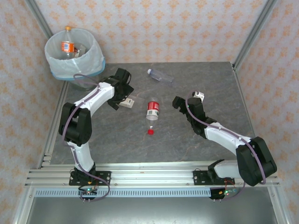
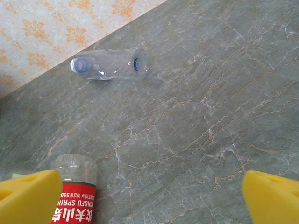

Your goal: Put the plastic bottles in the bin

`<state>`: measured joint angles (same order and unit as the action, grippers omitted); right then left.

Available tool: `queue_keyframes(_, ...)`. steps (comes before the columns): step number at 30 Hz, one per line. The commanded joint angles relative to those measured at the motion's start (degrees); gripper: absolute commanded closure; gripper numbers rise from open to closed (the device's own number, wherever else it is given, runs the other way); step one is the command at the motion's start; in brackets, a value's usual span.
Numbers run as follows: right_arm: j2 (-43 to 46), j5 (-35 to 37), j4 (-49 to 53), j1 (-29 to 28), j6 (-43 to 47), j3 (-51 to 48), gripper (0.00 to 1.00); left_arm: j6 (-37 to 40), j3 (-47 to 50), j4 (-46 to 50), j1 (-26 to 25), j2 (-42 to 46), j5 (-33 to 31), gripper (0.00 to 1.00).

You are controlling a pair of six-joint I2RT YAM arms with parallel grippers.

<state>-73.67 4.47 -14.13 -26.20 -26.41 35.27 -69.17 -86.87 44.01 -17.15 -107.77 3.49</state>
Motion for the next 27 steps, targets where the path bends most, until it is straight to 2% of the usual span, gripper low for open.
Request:
queue_keyframes(1, 0.53, 0.36, -0.37, 0.44, -0.9, 0.68, 0.01, -2.25, -3.88, 5.16, -0.16, -3.88, 2.49, 0.0)
queue_keyframes(10, 0.89, 0.63, -0.03, 0.41, -1.09, 0.86, 0.01, -3.06, -11.3, 9.0, -1.9, -12.22, -0.23, 0.0)
queue_keyframes(16, 1.92, 0.52, -0.37, 0.36, -0.89, -0.06, 0.01, -1.0, -15.67, 11.26, -2.62, -17.01, 0.42, 0.0)
queue_keyframes(22, 2.22, 0.98, -0.51, 0.39, -0.46, -0.64, 0.01, 2.42, -12.93, 10.06, -2.56, -16.04, -1.67, 0.01)
queue_keyframes(27, 1.64, 0.74, -0.81, 0.43, -0.33, -0.48, 0.01, 10.65, -7.99, 5.26, -2.45, -13.7, -2.31, 0.04)
